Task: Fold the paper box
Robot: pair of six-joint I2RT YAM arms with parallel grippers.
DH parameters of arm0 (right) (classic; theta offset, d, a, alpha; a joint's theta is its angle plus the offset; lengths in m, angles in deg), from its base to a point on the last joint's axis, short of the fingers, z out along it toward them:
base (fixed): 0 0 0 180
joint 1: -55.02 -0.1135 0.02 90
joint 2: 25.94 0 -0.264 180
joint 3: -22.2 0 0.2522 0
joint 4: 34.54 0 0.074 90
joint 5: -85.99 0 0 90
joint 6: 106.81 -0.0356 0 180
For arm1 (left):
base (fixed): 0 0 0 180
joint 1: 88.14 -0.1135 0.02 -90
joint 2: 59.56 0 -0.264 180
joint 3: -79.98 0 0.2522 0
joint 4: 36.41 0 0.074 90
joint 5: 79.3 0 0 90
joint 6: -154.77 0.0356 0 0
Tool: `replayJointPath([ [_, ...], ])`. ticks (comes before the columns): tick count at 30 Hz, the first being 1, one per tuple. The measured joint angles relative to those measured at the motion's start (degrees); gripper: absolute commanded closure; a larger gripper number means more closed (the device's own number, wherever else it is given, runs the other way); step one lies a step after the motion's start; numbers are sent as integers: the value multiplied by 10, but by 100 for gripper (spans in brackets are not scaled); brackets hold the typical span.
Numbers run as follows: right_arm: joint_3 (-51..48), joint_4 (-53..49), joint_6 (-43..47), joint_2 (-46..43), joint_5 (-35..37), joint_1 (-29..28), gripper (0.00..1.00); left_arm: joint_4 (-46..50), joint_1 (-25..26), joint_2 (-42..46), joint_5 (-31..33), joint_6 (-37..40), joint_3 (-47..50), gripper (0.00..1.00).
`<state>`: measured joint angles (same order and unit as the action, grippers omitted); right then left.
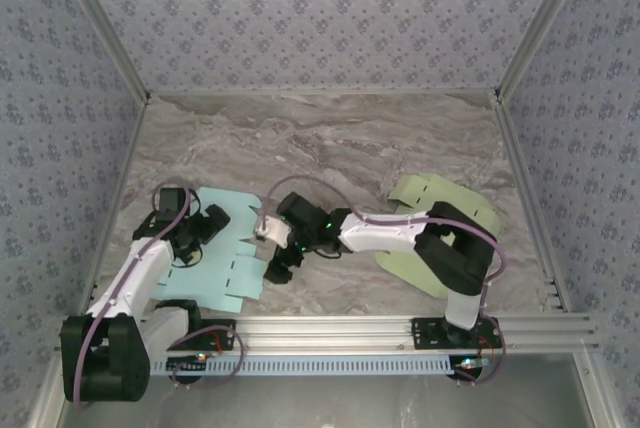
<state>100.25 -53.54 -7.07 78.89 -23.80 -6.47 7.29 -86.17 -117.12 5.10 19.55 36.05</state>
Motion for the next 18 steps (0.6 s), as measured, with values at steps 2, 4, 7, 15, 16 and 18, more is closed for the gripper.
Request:
replayJointPath([
  [2,27,-26,15,21,-5,-9,0,-2,0,-5,0,-5,-1,1],
  [4,53,-43,22,38,-6,-9,0,-4,0,-16,-9,-17,-1,1],
  [7,78,-55,6,52,-6,5,0,-30,-1,-31,-38,-45,7,1],
  [15,131,-20,-223,91,-8,148,0,-73,-1,-71,-99,-84,20,0],
  [16,141,-13,-256,99,-11,160,1,-73,-1,-75,-108,-85,16,1],
  [18,159,7,-318,118,-25,172,5,-72,-1,-79,-125,-85,7,1],
])
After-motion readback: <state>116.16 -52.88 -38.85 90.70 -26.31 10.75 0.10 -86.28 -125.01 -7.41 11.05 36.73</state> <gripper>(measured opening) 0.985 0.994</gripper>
